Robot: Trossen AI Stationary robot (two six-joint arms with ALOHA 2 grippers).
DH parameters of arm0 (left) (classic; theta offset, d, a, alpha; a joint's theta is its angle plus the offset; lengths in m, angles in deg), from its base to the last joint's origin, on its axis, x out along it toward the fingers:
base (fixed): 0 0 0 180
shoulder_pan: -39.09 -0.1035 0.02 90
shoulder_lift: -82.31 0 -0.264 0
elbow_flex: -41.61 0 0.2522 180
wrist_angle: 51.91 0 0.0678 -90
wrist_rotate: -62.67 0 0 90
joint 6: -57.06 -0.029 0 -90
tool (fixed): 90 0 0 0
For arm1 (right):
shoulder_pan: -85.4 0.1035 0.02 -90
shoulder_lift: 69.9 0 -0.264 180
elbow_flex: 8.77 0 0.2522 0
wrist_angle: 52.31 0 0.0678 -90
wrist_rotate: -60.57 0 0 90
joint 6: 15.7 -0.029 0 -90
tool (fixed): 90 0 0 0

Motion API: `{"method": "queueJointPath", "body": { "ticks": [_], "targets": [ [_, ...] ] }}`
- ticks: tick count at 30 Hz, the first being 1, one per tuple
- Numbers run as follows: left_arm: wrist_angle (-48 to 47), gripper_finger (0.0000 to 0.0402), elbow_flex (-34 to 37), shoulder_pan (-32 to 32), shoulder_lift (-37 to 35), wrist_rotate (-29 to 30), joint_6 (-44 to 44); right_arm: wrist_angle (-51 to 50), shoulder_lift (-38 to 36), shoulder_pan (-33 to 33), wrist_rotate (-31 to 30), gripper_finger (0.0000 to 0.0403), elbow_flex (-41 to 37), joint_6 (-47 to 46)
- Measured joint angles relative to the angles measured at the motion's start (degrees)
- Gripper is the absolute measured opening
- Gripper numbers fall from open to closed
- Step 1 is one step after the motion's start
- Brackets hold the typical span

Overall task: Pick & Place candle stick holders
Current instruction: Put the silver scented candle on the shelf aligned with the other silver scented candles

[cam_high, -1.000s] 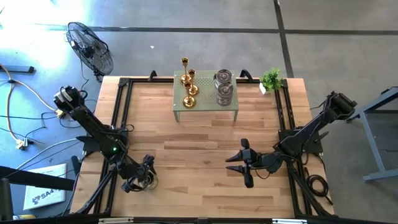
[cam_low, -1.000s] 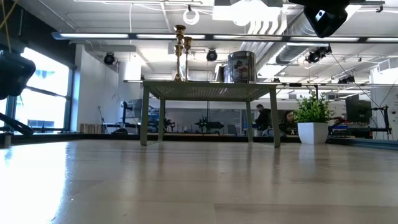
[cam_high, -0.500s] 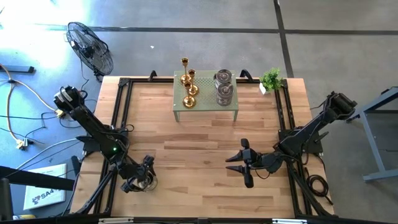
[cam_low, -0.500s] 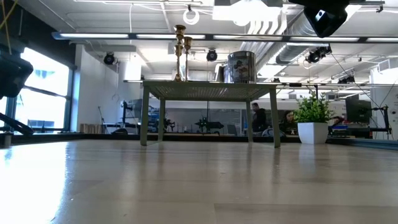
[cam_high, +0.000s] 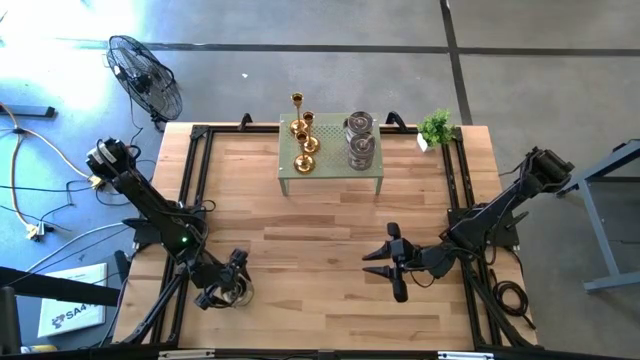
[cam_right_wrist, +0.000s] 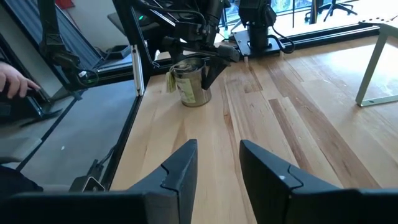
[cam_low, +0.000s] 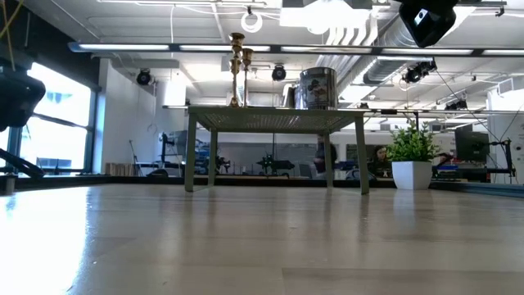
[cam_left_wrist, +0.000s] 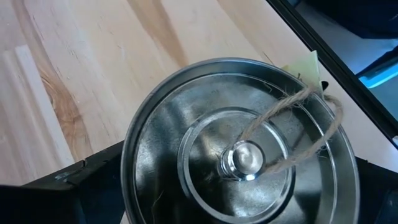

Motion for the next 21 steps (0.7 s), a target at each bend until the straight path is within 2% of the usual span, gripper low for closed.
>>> {"method": "queueJointPath", "body": {
  "ticks": [11, 18, 21],
  "targets": [
    [0.27, 0.0398, 0.00, 0.00, -0.02, 6.18, 3.63, 0.02, 0.00, -0.01, -0.04, 0.0114, 0.00, 0.02],
    [0.52, 0.0354, -0.02, 0.02, -0.04, 6.72, 4.47, 0.00, 0.00, -0.02, -0.05, 0.0114, 0.00, 0.02],
    [0.71, 0.0354, -0.02, 0.02, -0.04, 7.14, 4.51, 0.00, 0.00, -0.02, -0.03, 0.0115, 0.00, 0.02]
  ]
}}
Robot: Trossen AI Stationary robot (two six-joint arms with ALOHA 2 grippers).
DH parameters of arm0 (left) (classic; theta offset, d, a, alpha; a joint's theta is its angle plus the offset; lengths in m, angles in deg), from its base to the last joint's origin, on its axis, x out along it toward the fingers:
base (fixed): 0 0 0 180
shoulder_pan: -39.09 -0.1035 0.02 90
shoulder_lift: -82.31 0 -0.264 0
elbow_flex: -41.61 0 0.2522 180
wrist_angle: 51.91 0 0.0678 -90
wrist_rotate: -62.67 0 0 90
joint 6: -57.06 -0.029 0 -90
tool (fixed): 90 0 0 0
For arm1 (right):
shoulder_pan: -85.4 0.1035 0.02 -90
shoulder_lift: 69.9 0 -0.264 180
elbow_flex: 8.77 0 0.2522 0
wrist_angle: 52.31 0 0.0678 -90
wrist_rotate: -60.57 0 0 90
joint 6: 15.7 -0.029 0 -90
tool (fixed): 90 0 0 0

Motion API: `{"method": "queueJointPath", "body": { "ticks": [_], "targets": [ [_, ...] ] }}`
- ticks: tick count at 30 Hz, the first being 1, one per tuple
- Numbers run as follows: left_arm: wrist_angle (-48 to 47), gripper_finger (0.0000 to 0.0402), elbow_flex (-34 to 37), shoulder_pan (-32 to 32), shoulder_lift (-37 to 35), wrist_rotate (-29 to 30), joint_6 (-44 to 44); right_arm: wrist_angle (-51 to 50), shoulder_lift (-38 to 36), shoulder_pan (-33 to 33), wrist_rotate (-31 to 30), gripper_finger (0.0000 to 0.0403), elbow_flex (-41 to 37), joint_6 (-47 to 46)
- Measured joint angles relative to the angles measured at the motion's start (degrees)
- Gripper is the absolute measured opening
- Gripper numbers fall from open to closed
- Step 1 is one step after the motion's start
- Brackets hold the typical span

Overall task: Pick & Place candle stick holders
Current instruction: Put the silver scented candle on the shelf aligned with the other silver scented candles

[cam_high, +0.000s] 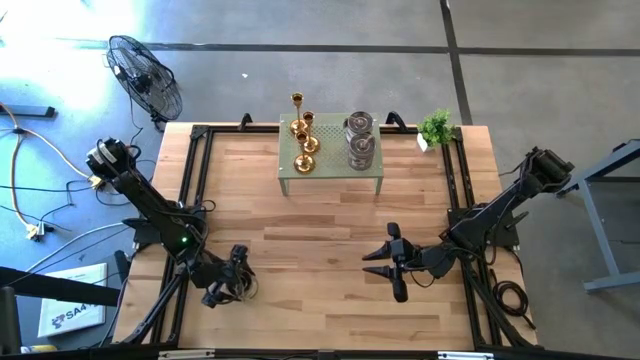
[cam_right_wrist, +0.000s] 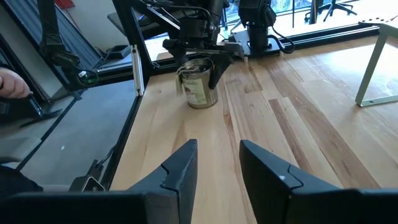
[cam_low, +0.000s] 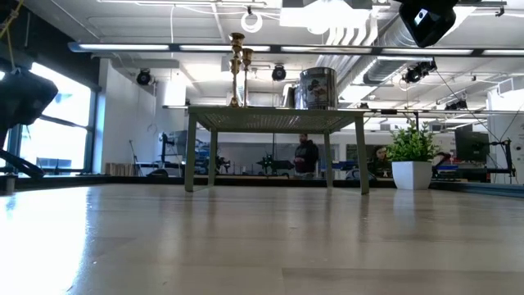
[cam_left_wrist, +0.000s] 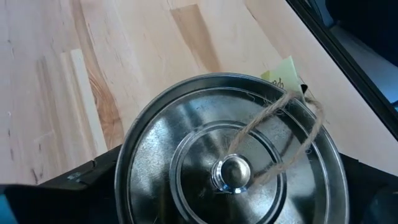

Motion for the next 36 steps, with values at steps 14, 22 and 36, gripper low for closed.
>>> {"method": "queueJointPath", "body": {
  "ticks": [14, 22, 36],
  "targets": [
    [7.34, 0.0354, -3.48, -0.02, 0.02, 10.77, -12.26, 4.28, 0.00, 0.02, 0.30, 0.0114, 0.00, 5.02],
    [5.91, 0.0354, -10.16, -0.02, 0.02, 11.13, -21.73, 5.15, 0.00, 0.01, 6.90, 0.0115, 0.00, 9.56],
    [4.17, 0.0354, -10.62, -0.02, 0.02, 13.79, -21.09, 8.66, 0.00, 0.02, 16.54, 0.0142, 0.02, 8.97]
  ]
}}
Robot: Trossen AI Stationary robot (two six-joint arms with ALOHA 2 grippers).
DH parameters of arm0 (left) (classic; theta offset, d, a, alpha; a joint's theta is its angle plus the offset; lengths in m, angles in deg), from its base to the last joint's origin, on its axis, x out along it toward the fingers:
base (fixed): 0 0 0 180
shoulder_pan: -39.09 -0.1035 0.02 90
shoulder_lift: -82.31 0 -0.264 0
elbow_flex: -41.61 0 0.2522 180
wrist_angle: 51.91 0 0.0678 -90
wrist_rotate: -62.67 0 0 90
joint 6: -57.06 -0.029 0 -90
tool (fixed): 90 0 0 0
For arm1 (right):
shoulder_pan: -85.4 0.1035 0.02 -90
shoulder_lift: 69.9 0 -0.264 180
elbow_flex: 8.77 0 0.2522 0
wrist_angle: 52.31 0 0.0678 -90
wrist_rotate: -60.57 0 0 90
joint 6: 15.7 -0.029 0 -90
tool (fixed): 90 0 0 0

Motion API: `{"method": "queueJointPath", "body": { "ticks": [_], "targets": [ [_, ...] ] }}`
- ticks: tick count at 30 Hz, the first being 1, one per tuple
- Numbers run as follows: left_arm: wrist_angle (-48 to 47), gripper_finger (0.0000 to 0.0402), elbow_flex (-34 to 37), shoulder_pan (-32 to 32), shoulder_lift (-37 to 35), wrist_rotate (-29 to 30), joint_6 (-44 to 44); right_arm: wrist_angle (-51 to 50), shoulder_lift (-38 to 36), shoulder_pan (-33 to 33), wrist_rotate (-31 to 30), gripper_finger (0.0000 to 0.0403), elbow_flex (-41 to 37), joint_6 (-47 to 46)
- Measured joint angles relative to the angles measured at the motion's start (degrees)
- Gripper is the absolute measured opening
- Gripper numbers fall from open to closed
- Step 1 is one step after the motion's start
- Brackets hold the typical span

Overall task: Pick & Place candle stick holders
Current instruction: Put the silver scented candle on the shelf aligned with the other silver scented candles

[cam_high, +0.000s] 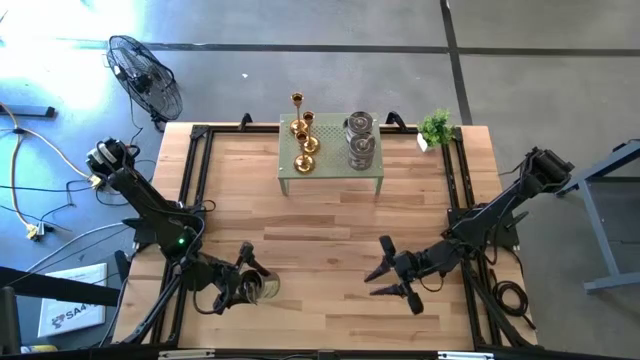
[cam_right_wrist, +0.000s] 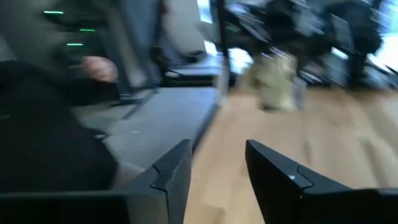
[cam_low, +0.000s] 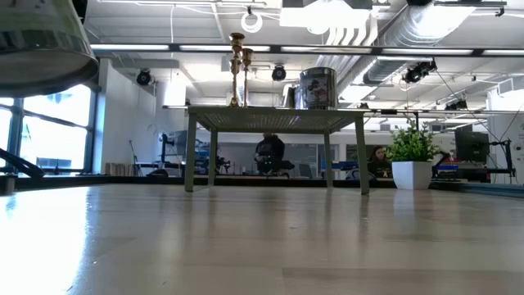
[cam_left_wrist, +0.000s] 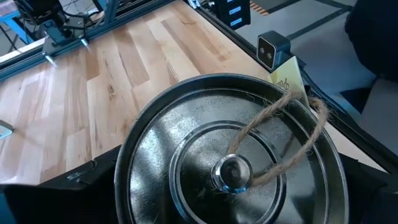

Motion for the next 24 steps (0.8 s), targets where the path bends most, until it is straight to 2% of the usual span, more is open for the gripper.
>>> {"method": "queueJointPath", "body": {
  "ticks": [5, 8, 16, 21, 24],
  "targets": [
    [0.00, 0.0354, 0.00, 0.00, 0.00, 0.11, 0.00, 4.54, 0.00, 0.00, 12.42, 0.0165, 0.00, 9.07],
    [-0.02, 0.0354, 0.00, 0.00, 0.00, 0.11, 0.00, 4.58, 0.00, 0.04, 15.34, 0.0169, 0.00, 11.41],
    [-0.02, 0.0354, 0.00, 0.00, 0.00, 0.11, 0.01, 4.59, 0.00, 0.00, 14.15, 0.0169, 0.00, 6.18],
    [-0.02, 0.0355, 0.00, 0.00, -0.01, 0.11, 0.02, 4.42, 0.00, -0.02, 6.50, 0.0168, 0.00, 8.91],
    [-0.04, 0.0355, -0.02, 0.00, -0.02, 0.11, 0.02, 3.81, 0.00, -0.04, 6.21, 0.0169, 0.00, 8.89]
  ]
}}
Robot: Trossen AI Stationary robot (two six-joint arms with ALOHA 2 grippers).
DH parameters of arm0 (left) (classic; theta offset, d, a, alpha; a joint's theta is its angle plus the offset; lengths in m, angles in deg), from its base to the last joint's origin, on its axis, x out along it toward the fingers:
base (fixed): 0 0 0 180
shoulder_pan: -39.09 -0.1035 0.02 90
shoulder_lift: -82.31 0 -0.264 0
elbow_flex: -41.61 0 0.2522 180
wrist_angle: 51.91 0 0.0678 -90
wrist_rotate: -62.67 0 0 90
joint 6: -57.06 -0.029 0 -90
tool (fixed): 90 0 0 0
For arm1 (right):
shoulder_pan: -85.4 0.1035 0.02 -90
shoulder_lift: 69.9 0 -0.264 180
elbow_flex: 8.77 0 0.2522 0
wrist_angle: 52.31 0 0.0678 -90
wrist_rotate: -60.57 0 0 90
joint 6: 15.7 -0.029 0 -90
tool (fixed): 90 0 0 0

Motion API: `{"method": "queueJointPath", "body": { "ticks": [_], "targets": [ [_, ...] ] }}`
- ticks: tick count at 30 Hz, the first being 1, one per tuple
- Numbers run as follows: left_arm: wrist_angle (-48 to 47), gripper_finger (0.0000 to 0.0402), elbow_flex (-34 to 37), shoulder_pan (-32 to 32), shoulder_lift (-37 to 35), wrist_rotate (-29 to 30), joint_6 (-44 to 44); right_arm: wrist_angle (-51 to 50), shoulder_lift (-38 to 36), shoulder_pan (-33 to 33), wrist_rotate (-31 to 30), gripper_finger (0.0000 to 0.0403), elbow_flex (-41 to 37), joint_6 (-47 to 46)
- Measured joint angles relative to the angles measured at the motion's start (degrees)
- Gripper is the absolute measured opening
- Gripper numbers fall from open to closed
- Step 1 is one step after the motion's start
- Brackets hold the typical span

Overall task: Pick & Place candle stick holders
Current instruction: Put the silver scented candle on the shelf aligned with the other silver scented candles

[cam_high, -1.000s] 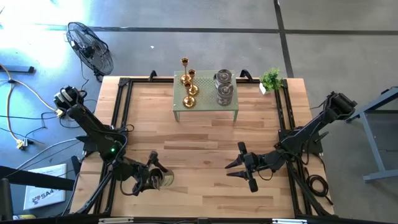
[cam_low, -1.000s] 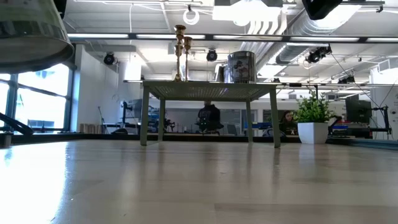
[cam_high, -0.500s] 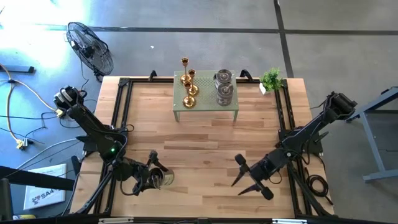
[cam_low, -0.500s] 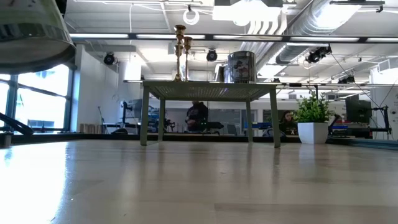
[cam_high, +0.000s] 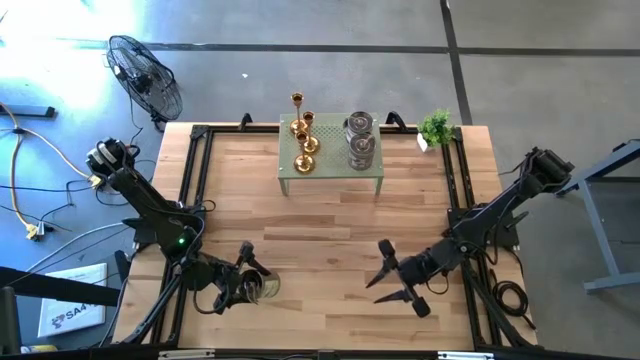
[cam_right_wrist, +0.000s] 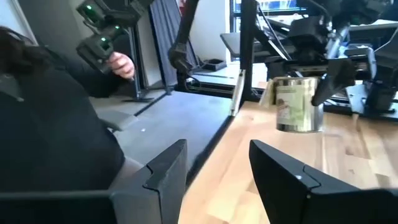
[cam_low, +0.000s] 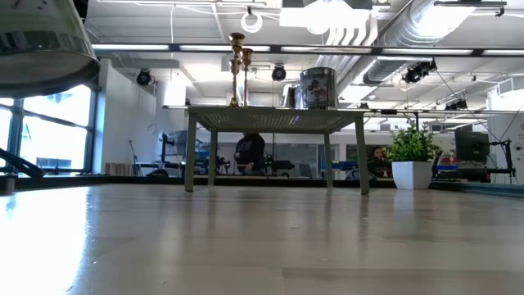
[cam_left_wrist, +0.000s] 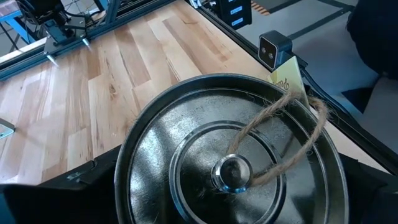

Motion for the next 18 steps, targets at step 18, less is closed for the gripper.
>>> {"method": "queueJointPath", "body": {
  "ticks": [18],
  "targets": [
    [-0.77, 0.0355, -0.02, 0.01, -0.02, -0.43, 0.00, -0.49, -0.04, -0.50, -2.28, 0.0168, 0.00, 4.97]
  ]
}}
